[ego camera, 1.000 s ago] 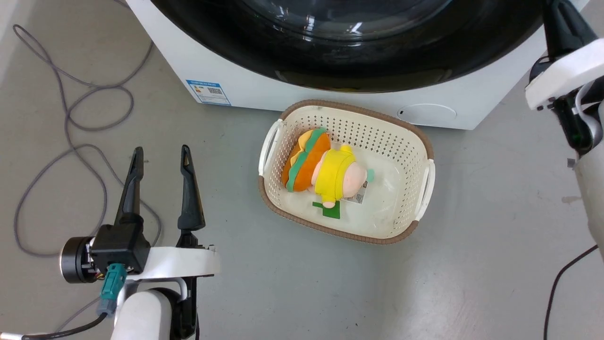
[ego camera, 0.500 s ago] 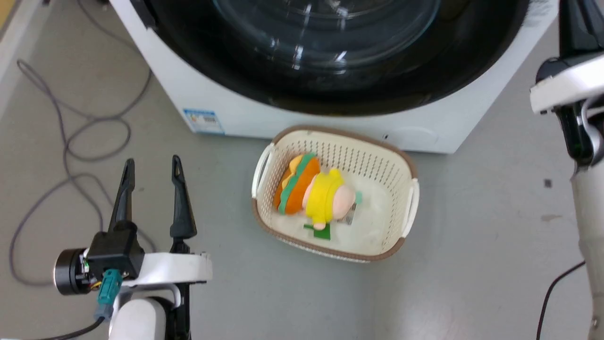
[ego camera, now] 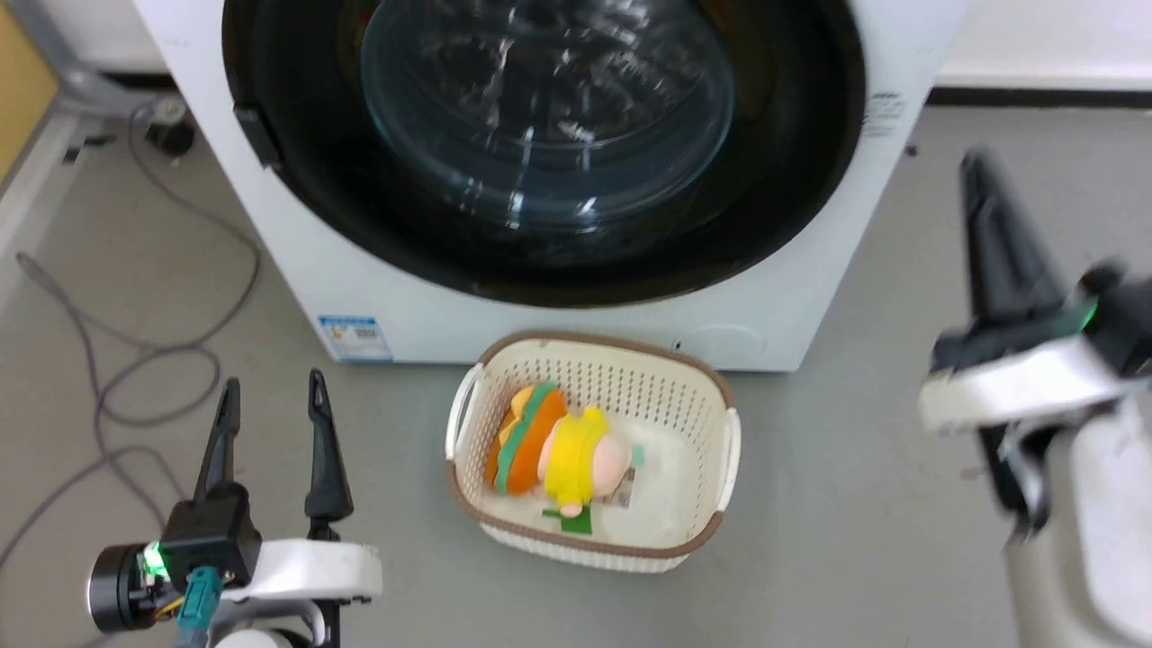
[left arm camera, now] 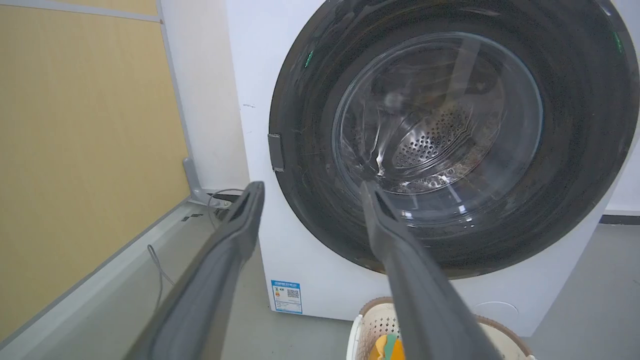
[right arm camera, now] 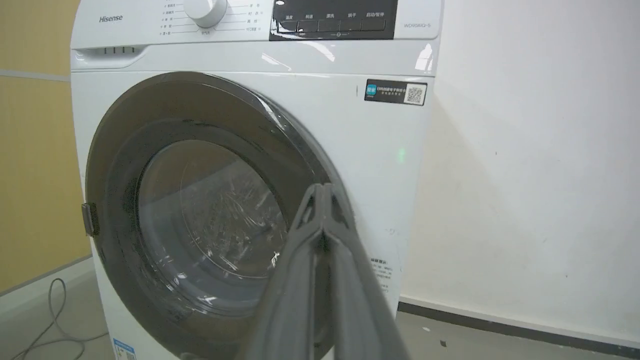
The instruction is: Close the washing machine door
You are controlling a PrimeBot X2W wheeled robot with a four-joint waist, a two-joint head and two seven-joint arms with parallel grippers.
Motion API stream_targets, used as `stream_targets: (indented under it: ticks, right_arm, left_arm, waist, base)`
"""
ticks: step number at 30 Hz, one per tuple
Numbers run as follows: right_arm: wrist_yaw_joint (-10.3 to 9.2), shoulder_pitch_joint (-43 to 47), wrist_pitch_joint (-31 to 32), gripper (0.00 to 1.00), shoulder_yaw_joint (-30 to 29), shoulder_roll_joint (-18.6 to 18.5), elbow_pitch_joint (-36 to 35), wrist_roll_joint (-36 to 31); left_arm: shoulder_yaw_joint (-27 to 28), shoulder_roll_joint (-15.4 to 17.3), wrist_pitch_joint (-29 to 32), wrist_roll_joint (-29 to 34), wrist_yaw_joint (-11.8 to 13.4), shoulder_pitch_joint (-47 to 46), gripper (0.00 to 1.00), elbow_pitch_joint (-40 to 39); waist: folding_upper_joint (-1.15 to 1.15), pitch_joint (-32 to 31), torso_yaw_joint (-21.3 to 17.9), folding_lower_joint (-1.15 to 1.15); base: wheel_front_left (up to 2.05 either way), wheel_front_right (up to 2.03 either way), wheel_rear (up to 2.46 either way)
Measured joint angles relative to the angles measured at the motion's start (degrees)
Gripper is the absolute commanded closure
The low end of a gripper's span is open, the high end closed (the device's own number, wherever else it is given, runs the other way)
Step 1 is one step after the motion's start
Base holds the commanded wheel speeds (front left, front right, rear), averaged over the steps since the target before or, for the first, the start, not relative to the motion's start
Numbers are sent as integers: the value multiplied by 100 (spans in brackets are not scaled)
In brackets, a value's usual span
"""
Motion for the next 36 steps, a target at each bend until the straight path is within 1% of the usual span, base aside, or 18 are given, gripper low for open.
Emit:
stream_targets:
  ticks: [5, 12, 13, 14, 15, 20, 24, 28, 29, 36]
  right_arm:
    - [0, 792, 0, 100, 110, 168, -19, 41]
    - [0, 1698, 0, 100, 23, 328, 11, 266]
    - [0, 1780, 0, 66, 14, 336, 10, 279]
    - [0, 1870, 0, 7, 12, 337, 13, 325]
    - [0, 1964, 0, 0, 21, 339, 16, 446]
    - [-1, 2409, 0, 0, 36, 345, 76, 797]
    - [-1, 2573, 0, 0, 70, 347, 12, 794]
    - [-1, 2568, 1, 0, 60, 350, -241, 733]
    - [-1, 2569, 2, 100, 59, 350, -268, 711]
    - [-1, 2565, 15, 100, 62, 349, -269, 700]
  left_arm:
    - [11, -1, 0, 42, -13, 143, 0, 75]
    - [-38, -1, 0, 42, -56, 397, 0, 149]
    - [-41, -1, 0, 42, -59, 429, 0, 148]
    - [-48, -1, 0, 42, -70, 457, 0, 148]
    - [-56, -1, 0, 42, -105, 487, 0, 151]
    - [-92, -1, 0, 43, -151, 588, 0, 151]
    - [-105, -1, 0, 40, -168, 642, 0, 163]
    - [-119, -1, 0, 38, -205, 643, 0, 222]
    - [-124, -1, 0, 37, -207, 643, 100, 252]
    - [-129, -2, 32, 38, -205, 642, 100, 254]
  waist:
    - [0, -264, -130, 0]
    - [0, -576, -217, 0]
    - [0, -598, -231, 0]
    - [0, -616, -241, 0]
    - [0, -631, -247, 0]
    - [0, -670, -239, 0]
    - [0, -678, -245, 0]
    - [0, -682, -248, 0]
    - [0, -686, -243, 0]
    - [0, -689, -236, 0]
  base:
    - [0, 0, 0]
    - [0, 0, 0]
    - [0, 0, 0]
    - [0, 0, 0]
    - [0, 0, 0]
    - [0, 0, 0]
    - [0, 0, 0]
    - [0, 0, 0]
    - [0, 0, 0]
    - [0, 0, 0]
